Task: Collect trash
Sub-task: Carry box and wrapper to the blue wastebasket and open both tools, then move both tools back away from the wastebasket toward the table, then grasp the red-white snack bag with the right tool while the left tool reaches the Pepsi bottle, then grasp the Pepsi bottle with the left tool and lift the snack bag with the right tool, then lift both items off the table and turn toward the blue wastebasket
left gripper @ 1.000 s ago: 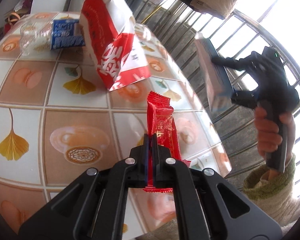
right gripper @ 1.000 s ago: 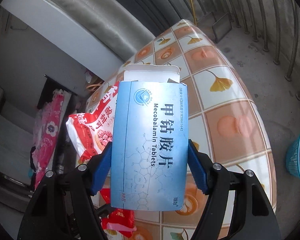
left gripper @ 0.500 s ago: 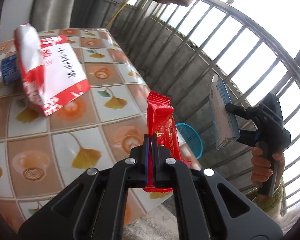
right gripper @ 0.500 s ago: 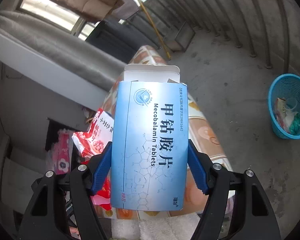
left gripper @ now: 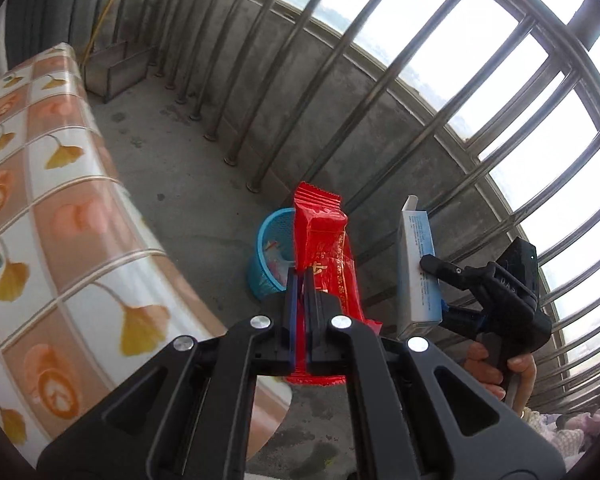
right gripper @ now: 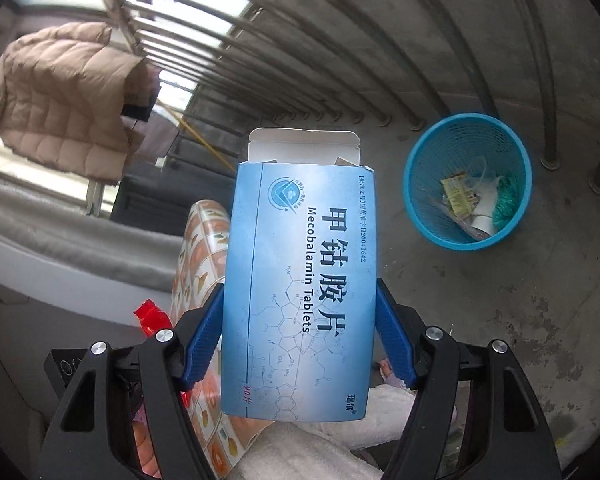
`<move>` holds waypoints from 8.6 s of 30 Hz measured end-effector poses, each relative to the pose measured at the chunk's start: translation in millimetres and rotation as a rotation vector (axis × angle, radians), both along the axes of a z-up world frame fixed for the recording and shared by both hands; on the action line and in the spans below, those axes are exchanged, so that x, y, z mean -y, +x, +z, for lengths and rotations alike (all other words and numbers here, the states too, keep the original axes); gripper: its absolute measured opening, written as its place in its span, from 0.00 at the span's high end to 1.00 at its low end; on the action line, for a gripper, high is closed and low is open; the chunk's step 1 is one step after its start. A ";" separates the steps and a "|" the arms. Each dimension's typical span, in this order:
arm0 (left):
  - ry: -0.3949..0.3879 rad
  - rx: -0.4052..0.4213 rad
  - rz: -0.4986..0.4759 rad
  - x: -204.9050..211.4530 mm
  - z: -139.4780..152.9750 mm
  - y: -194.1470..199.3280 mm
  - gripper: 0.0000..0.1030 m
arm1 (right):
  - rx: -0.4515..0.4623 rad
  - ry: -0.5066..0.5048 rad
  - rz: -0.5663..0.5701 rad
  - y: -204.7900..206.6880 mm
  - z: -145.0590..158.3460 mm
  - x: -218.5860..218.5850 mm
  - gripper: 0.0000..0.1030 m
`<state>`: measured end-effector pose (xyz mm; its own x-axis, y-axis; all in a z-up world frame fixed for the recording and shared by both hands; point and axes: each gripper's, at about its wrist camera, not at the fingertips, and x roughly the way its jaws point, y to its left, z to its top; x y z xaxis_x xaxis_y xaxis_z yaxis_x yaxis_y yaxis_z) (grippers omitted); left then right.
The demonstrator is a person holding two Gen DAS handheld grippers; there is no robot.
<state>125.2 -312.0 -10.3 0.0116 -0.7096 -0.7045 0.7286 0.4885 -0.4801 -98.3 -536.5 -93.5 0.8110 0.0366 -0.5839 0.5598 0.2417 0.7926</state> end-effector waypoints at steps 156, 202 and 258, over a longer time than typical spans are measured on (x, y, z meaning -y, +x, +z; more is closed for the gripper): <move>0.130 -0.145 0.592 -356.2 -52.4 109.4 0.40 | -0.110 0.016 0.764 270.6 0.1 -259.0 0.43; 0.142 -0.151 0.559 -356.8 -58.5 110.8 0.44 | -0.110 0.728 0.424 225.8 -53.7 -242.2 0.46; -0.042 -0.067 0.445 -303.0 20.2 72.7 0.46 | 0.258 0.559 0.309 153.2 -9.7 -169.8 0.96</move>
<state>197.9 -9.0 9.9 0.2779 -0.6738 -0.6846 0.4185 0.7265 -0.5451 54.9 -366.7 -103.1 0.8252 0.5282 -0.2001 0.3079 -0.1236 0.9434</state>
